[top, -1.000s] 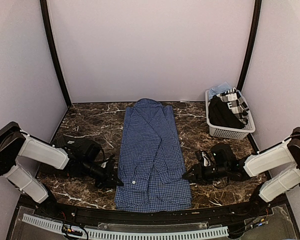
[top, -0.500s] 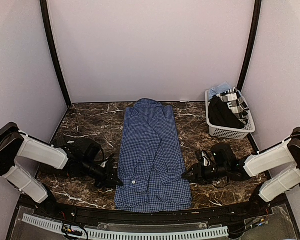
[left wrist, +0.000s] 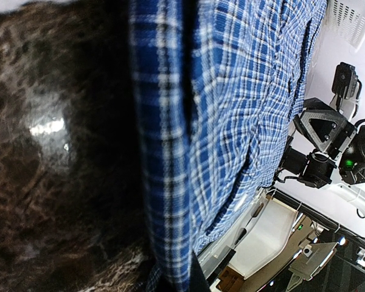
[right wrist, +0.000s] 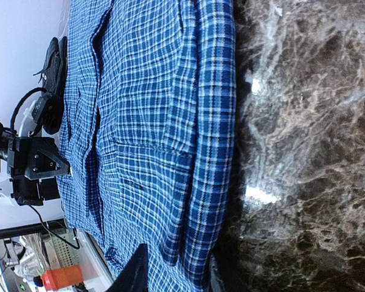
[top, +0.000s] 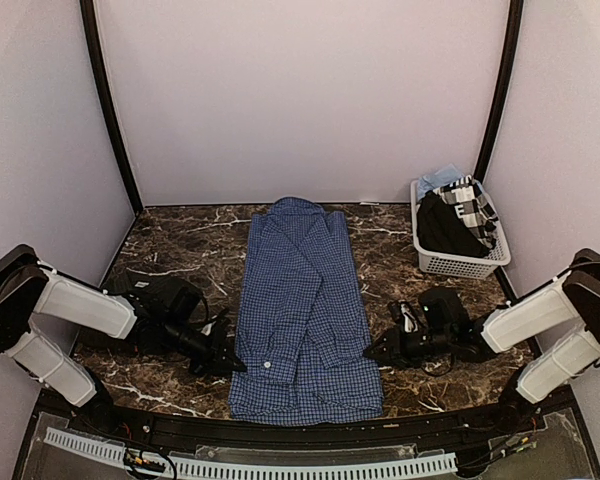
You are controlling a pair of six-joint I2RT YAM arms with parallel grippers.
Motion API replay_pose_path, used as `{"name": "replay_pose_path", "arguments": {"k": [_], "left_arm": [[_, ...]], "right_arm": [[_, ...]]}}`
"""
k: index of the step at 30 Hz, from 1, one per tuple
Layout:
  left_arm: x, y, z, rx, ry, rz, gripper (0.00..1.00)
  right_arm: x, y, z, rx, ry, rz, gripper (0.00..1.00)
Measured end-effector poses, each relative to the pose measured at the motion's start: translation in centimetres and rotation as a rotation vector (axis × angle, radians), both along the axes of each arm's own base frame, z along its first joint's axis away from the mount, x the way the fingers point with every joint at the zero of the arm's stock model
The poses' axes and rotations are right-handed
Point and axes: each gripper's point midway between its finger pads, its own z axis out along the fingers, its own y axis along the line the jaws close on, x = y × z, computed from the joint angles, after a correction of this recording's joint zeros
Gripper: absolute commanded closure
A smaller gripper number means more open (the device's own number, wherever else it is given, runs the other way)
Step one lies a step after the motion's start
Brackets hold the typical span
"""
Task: Fold and stack the long sleeve shirts
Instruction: Pick up the rectangle-folded shirt from the center of the board.
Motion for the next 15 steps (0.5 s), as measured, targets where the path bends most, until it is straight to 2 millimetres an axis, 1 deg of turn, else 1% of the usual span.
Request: {"name": "replay_pose_path", "arguments": {"k": [4, 9, 15], "left_arm": [[0.0, 0.0, 0.0, 0.0, 0.0, 0.0, 1.0], [0.0, 0.0, 0.3, -0.005, -0.005, 0.0, 1.0], [0.1, -0.1, 1.1, -0.022, -0.026, 0.0, 1.0]], "right_arm": [[-0.1, 0.0, -0.2, -0.004, 0.005, 0.001, 0.88], [0.0, 0.1, 0.0, -0.001, 0.006, 0.004, 0.96], [0.1, 0.3, 0.4, 0.002, 0.002, 0.01, 1.0]]}}
